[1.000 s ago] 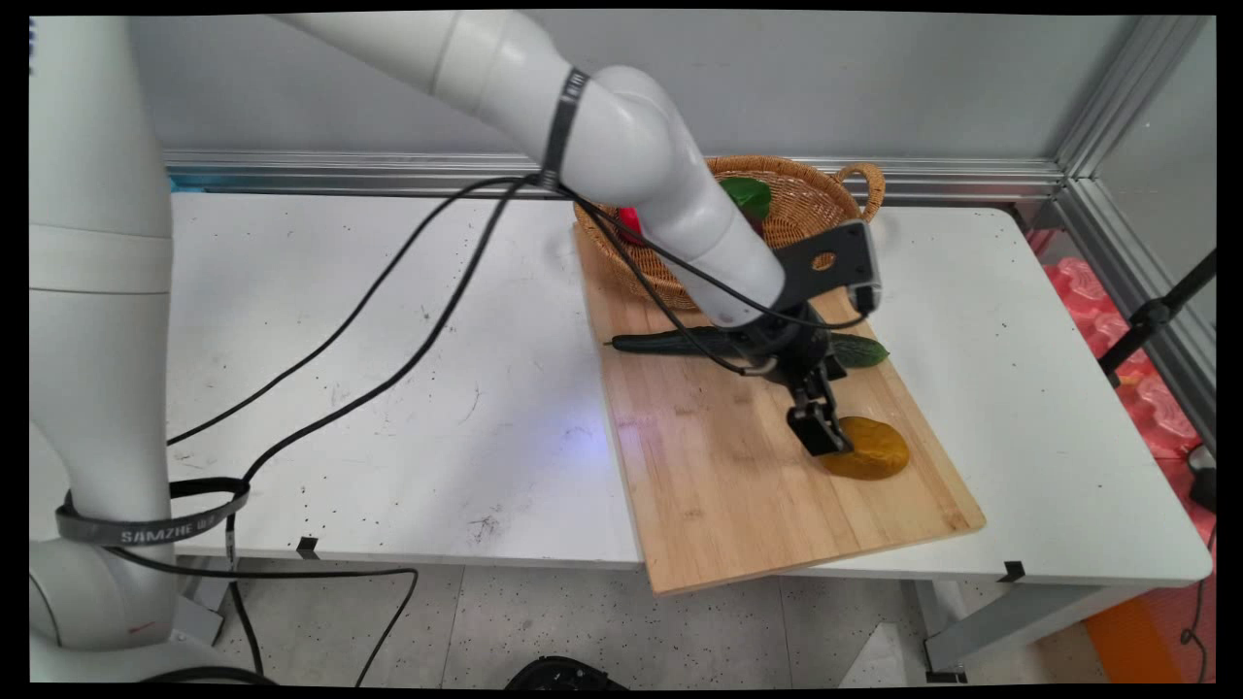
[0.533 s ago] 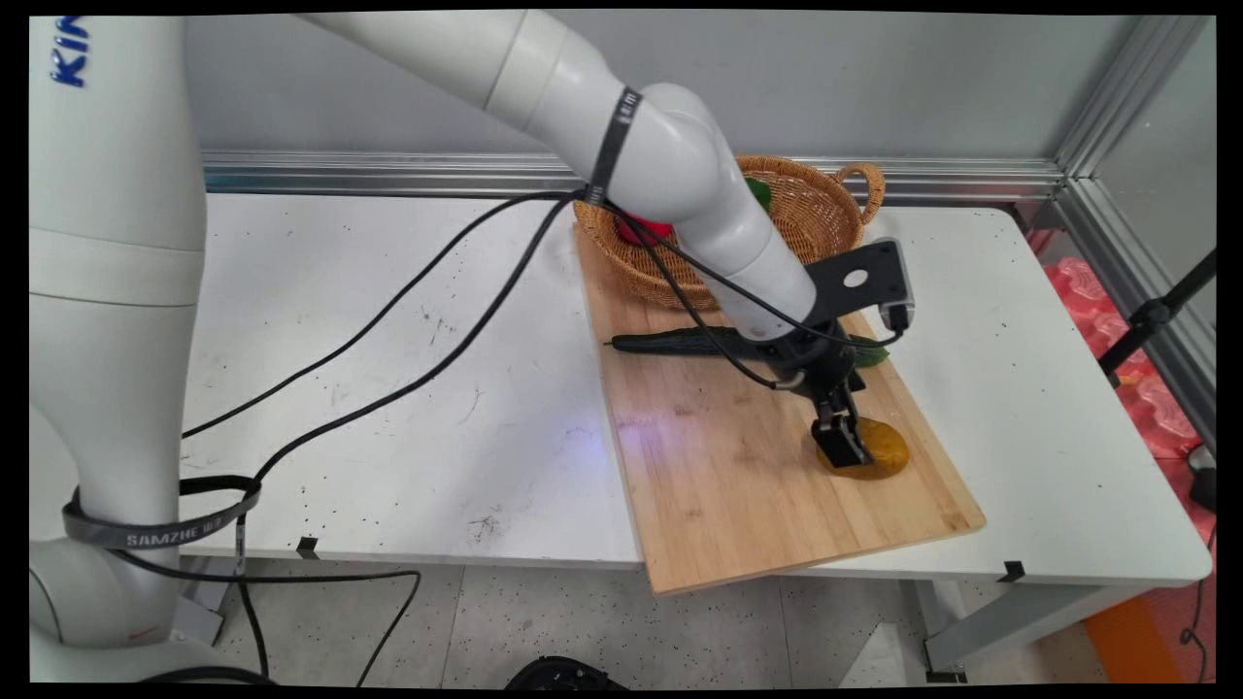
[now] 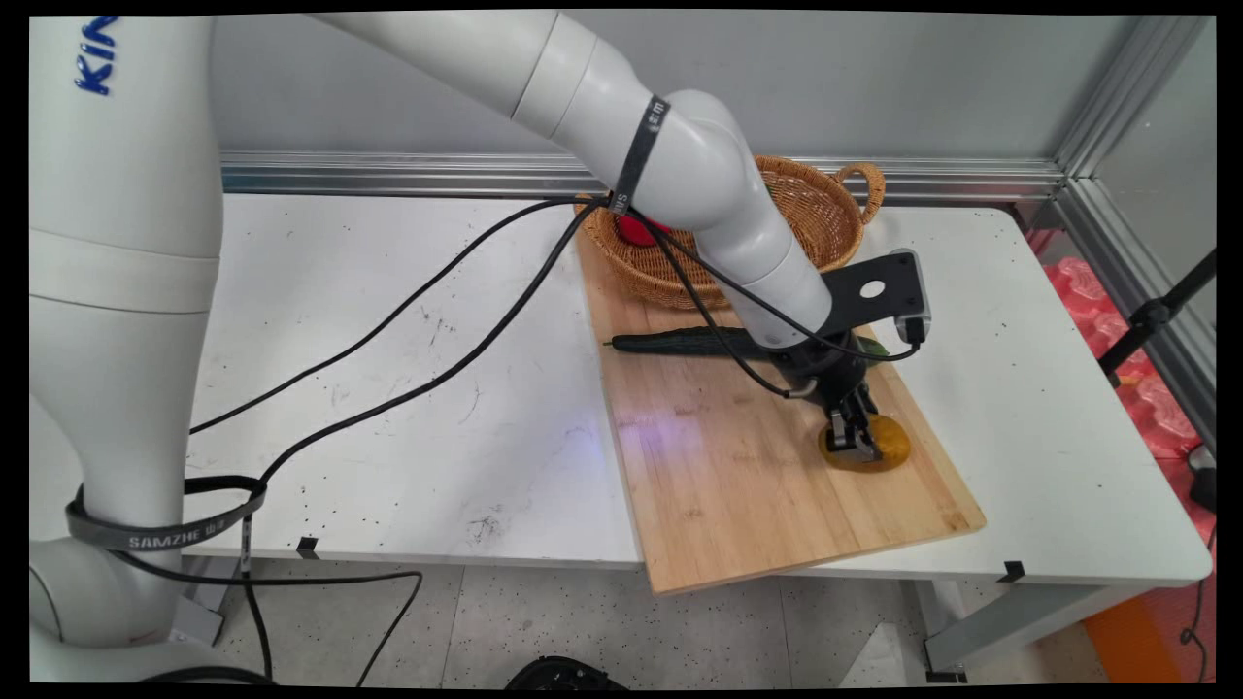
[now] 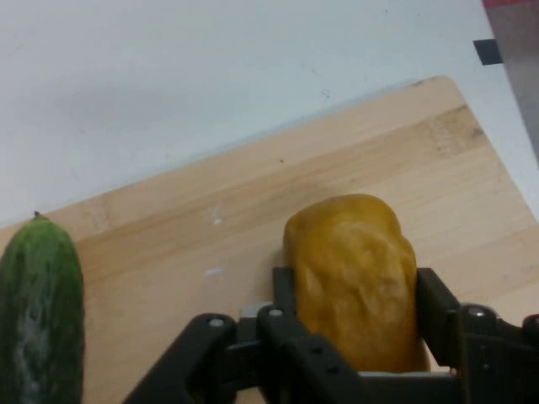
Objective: Place the picked object in the vegetable basket
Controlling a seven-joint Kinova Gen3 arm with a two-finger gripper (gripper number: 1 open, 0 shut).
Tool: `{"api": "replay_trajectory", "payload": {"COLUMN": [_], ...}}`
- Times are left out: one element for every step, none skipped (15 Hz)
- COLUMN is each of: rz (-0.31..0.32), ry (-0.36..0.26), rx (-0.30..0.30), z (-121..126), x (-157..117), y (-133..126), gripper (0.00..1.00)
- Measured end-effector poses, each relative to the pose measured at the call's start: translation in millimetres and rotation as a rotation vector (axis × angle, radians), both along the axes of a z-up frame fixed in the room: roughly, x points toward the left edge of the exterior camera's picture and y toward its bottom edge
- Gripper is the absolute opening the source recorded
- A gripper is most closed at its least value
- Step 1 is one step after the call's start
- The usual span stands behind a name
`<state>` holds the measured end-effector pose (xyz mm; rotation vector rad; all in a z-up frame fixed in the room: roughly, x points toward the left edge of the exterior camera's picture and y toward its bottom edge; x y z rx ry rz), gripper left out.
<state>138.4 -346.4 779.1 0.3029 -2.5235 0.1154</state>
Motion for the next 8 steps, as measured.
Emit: {"api": "replay_trajectory", "payload": {"rz": [-0.002,-0.004,-0.003,-0.001,0.004,0.009,0.012,0.016], "ry": [-0.002,-0.004,-0.003,-0.002,0.001,0.007,0.012,0.019], "rx": [0.000,0.000,-0.003,-0.004,-0.006,-0.008,-0.010,-0.013], "z": [0,2,4,7,12,18,24,32], "x": [0,0,1,1,3,5,7,10], "y": [0,1,1,1,1,2,3,4], "gripper": [0.00,0.00,0.00,0.00,0.00,0.00,0.00,0.00]}}
